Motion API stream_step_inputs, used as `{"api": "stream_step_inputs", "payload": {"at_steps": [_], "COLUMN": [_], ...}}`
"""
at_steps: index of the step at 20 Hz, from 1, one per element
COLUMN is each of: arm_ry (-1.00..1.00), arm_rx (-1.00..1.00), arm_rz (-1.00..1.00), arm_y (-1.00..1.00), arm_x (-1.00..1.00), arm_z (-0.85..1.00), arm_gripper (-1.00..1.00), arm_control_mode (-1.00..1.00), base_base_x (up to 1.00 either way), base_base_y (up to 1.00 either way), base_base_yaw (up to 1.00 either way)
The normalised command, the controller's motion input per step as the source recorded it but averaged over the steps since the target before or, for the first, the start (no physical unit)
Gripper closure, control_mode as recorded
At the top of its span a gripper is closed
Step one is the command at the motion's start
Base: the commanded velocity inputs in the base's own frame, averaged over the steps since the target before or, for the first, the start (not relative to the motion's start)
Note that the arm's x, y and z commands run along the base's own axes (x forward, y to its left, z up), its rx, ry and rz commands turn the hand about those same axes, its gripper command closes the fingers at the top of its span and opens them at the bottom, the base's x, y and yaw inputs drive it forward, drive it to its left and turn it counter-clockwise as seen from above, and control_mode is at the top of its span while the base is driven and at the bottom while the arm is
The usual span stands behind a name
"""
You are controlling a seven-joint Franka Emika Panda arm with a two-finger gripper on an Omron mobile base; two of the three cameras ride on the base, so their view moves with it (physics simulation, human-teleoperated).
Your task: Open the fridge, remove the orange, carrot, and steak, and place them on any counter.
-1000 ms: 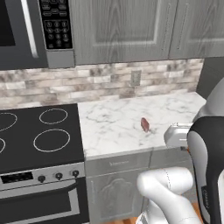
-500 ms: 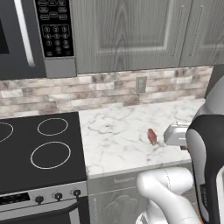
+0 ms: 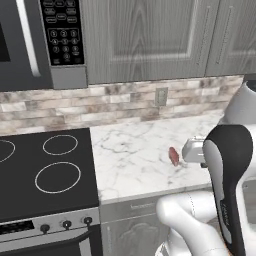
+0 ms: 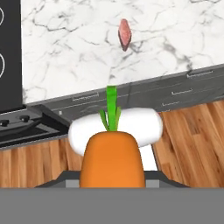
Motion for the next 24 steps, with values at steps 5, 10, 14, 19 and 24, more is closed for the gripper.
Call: {"api": "stream_step_inputs", "payload": {"at_steps": [5,10,14,19,24], "arm_ry": [0.07,0.03,0.01,0.02,0.01], "arm_rx": [0.00,0.00,0.00,0.00,0.00], "arm_rz": [0.02,0.04,0.06,0.03,0.01], "arm_y": [0.00,0.00,0.00,0.00,0.00], "arm_x": [0.72,0.57,0.73,0.84,0.84], "arm_z": [-0.31,-0.54,-0.52,-0.56,-0.67], "arm_gripper": [1.00,1.00,1.00,1.00,1.00], "arm_control_mode": [-1.00,-1.00,-1.00,-1.00,-1.00], "base_base_x": [0.00,0.00,0.00,0.00,0.00], "base_base_y": [0.00,0.00,0.00,0.00,0.00], "base_base_yaw": [0.00,0.00,0.00,0.00,0.00]}}
